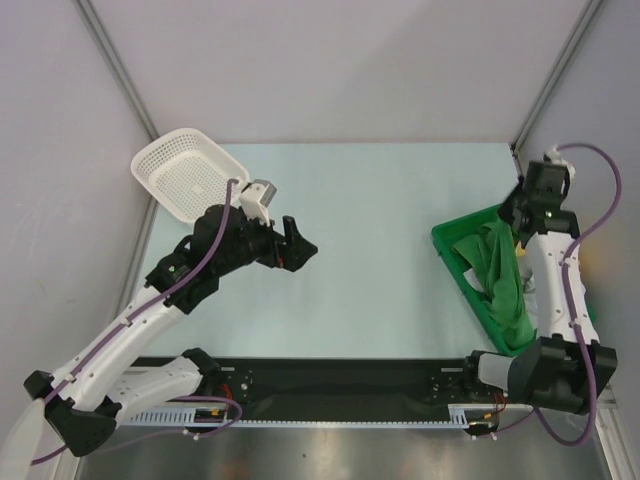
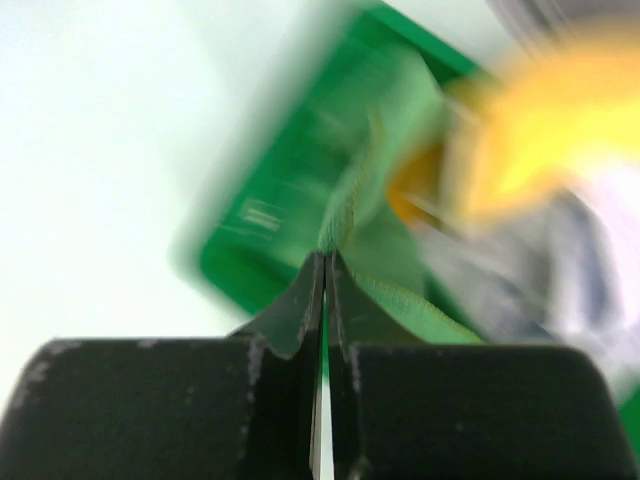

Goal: Fold and stack the towels
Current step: Grab crumpled towel, then move the towel to the center of the board

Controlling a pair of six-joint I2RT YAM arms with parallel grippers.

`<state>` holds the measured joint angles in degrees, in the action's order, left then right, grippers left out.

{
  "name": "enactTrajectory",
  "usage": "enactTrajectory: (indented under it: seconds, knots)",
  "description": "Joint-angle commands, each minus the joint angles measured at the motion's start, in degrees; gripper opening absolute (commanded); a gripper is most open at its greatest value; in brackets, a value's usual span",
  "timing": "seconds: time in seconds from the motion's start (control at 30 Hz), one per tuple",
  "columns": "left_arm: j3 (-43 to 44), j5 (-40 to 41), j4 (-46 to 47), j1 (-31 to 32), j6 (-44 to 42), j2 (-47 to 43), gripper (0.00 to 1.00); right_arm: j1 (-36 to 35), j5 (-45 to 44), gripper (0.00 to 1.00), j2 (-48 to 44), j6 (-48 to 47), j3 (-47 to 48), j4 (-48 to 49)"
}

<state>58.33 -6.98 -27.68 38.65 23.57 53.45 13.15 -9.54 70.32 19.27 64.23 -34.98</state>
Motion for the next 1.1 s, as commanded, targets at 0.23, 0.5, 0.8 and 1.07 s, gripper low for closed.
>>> enactTrajectory:
  seconds: [0.23, 0.5, 0.8, 1.07]
  knots:
    - [7.86, 2.24, 0.96, -13.77, 6.04, 1.40, 1.00, -32.46, 24.21, 0.00, 1.21, 0.42, 24.37, 7.47]
    - [1.72, 2.93, -1.15, -18.35, 5.35, -0.54, 1.00, -49.59, 30.98, 0.00, -1.51, 9.02, -6.96, 27.90]
    - [-6.20, 0.57, 1.75, -18.35, 6.22, 3.76, 0.99, -53.93, 15.97, 0.10, -0.45, 4.12, -19.23, 15.48]
    - [-10.59, 2.23, 8.40, -18.35, 11.21, 10.97, 0.90, -53.94, 16.67, 0.42, -5.64, 5.00, -20.46, 10.98]
